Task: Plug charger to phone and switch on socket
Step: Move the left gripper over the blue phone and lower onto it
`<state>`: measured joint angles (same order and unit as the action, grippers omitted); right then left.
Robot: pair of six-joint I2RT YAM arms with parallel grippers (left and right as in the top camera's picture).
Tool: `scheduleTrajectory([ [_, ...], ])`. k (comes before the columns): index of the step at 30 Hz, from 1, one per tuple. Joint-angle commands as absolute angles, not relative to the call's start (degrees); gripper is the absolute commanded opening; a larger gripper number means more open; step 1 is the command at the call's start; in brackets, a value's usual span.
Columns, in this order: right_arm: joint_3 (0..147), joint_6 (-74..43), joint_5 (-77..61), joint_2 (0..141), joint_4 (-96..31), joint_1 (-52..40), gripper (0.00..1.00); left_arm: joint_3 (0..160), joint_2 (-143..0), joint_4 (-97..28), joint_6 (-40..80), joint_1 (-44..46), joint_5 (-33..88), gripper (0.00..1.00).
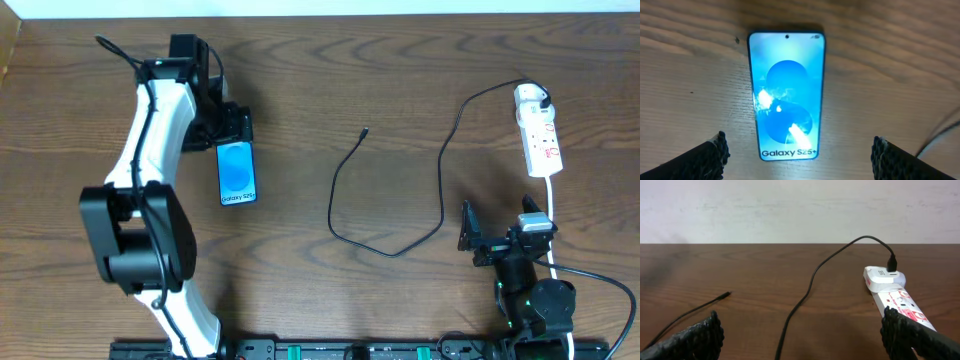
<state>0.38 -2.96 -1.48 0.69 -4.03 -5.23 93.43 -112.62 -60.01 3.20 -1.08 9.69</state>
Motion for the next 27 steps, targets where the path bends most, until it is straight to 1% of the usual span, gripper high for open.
scheduleTrajectory([
  [1, 0.32, -3.11, -1.19, 0.32, -4.29, -5.58, 0.99, 92.9, -115.96, -60.38, 4.19, -1.19, 8.29, 0.92],
  [13, 0.32, -3.11, -1.19, 0.32, -4.29, -5.56, 0.99, 92.6, -119.72, -60.38, 4.4, -1.04, 7.18, 0.92],
  [27, 0.32, -3.11, -1.17, 0.34, -4.29, -5.56, 0.99, 88.33, -119.74, -55.83, 4.64, -1.06, 6.74, 0.92],
])
